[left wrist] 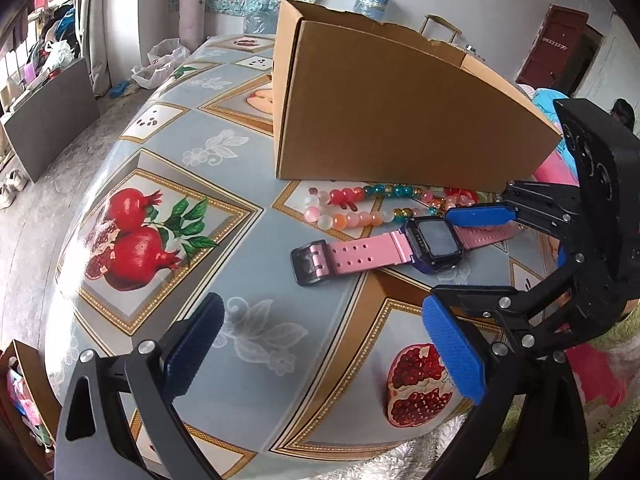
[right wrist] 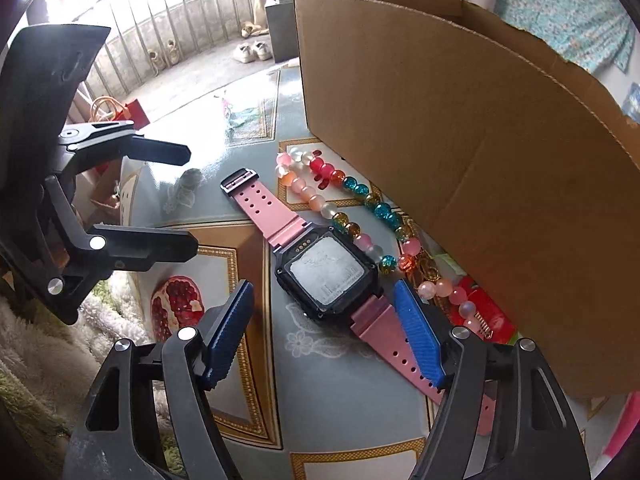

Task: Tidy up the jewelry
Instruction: 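Close the right gripper on the smartwatch strap beside the watch face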

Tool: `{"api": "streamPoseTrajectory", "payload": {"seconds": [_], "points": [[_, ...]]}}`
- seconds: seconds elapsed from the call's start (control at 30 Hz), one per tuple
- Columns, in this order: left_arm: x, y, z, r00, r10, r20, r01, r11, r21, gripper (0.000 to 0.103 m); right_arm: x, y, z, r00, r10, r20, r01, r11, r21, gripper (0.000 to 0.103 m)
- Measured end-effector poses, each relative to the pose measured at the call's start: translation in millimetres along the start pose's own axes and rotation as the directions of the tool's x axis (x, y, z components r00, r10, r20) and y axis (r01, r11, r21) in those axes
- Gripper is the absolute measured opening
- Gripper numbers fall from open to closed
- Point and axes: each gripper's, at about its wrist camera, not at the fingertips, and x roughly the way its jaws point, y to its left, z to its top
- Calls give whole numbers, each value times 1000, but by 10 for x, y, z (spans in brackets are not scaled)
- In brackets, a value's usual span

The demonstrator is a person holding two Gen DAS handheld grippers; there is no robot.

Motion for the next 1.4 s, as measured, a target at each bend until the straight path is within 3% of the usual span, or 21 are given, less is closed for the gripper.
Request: {"api": "streamPoseTrajectory", "payload": {"seconds": [0.07, 0.17, 0.33, 0.5, 0.63, 0.77, 0.9, 1.07, 1.33, 1.4], "points": [[-10, -11, 1, 1000, 3, 16, -3, 1000, 20, 93, 0, 12, 14, 1000, -5, -3, 5, 1000, -23, 66], [-32, -29, 2, 999, 24, 40, -26, 998, 56, 86, 27, 23, 70, 1000, -20, -13, 19, 999, -40, 51], [-88, -91, -50, 995, 73, 71, -82, 988, 133, 79, 22, 89, 94, 999, -14, -34, 13, 999, -35, 49], [-128, -195, -132, 995, 76, 72, -89, 976, 199, 79, 28, 122, 144, 994, 87, -68, -85, 996, 29, 49], [-141, -286, -158, 995, 71, 72, -86, 967, 241, 79, 65, -80, 144, 970, 223, -97, -209, 968, 138, 49], [-118, -416, -161, 984, 142, 111, -171, 928, 332, 79, 140, -248, 287, 928, 352, -125, -316, 918, 237, 49], [-90, -569, -175, 973, 160, 164, -218, 871, 441, 78, 211, -394, 310, 893, 422, -156, -367, 884, 289, 34], [85, -723, -208, 967, 182, 181, -252, 796, 550, 66, 228, -375, 373, 884, 432, -179, -371, 881, 294, 31], [163, -730, -205, 974, 159, 160, -225, 748, 624, 60, 157, -453, 250, 892, 419, -168, -372, 893, 253, 29], [176, -688, -179, 977, 156, 143, -212, 758, 617, 60, 110, -446, 210, 904, 395, -161, -354, 905, 235, 30]]}}
